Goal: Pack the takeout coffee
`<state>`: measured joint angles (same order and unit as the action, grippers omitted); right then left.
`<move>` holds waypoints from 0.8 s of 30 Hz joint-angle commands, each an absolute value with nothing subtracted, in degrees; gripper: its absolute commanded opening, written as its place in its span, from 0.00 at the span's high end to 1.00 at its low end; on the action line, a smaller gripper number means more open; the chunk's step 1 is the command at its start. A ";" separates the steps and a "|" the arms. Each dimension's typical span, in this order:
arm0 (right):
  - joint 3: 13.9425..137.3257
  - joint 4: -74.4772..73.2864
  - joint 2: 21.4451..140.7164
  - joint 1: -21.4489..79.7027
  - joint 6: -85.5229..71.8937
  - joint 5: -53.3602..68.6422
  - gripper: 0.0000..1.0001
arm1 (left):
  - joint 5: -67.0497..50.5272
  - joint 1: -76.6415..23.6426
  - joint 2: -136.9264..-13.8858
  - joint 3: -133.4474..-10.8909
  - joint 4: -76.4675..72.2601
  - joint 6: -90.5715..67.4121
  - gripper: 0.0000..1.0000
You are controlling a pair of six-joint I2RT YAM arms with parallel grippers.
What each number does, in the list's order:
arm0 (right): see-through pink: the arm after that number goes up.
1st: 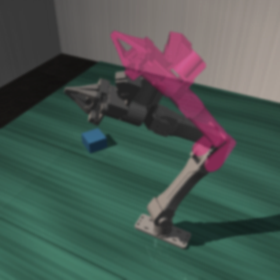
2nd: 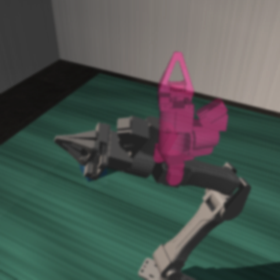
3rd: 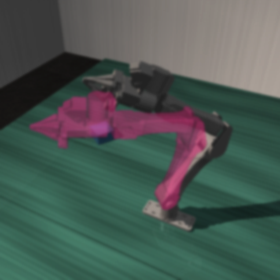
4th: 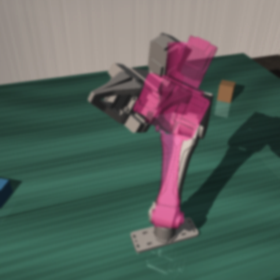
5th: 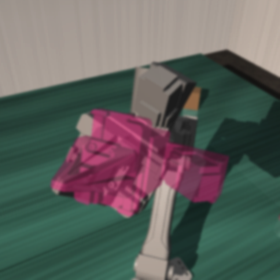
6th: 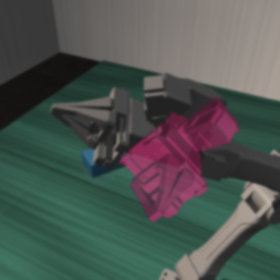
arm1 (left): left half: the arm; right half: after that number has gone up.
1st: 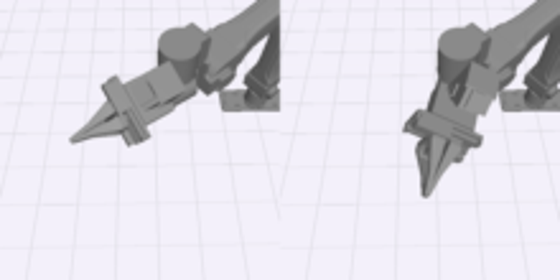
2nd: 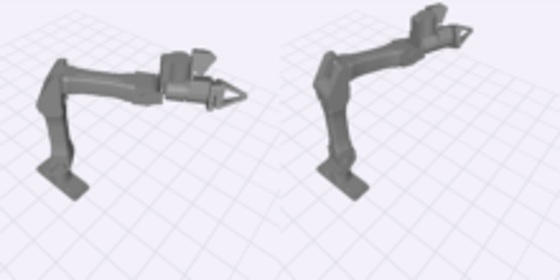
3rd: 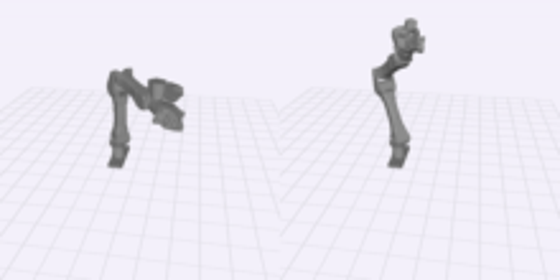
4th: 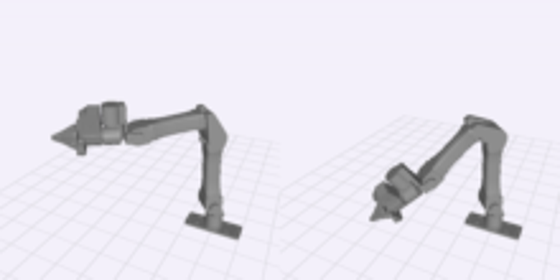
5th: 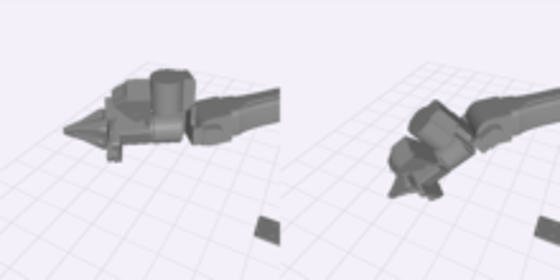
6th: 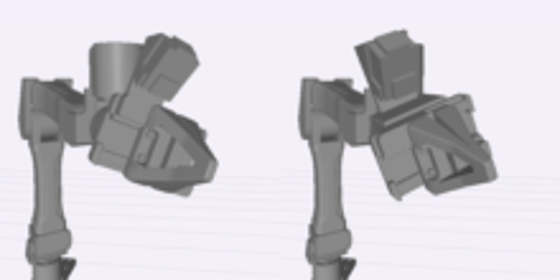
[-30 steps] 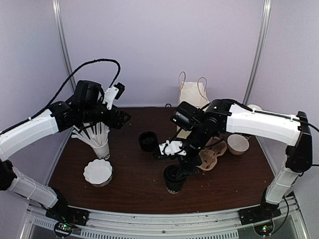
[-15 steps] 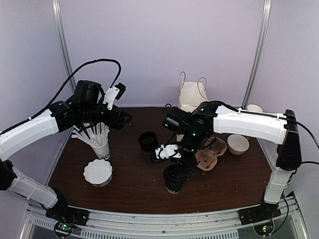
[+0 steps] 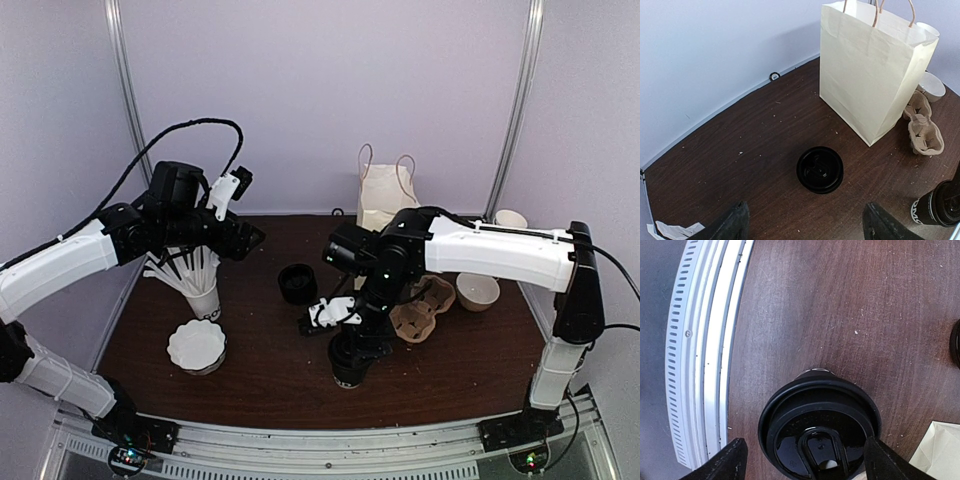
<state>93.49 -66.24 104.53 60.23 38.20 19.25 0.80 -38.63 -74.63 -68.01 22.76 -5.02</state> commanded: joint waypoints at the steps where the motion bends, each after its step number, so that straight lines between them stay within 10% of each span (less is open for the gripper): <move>1: 94.16 -67.27 106.05 60.73 37.50 18.43 0.16 | 0.00 -38.76 -75.03 -68.84 21.20 -4.57 0.18; 24: 96.47 -68.55 106.17 60.65 36.05 16.66 0.09 | -2.01 -38.76 -75.87 -69.24 21.79 -4.22 0.18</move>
<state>95.42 -67.33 104.64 60.42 36.64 18.31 0.40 -38.63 -75.37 -68.01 22.79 -4.97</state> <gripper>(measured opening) 0.910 0.820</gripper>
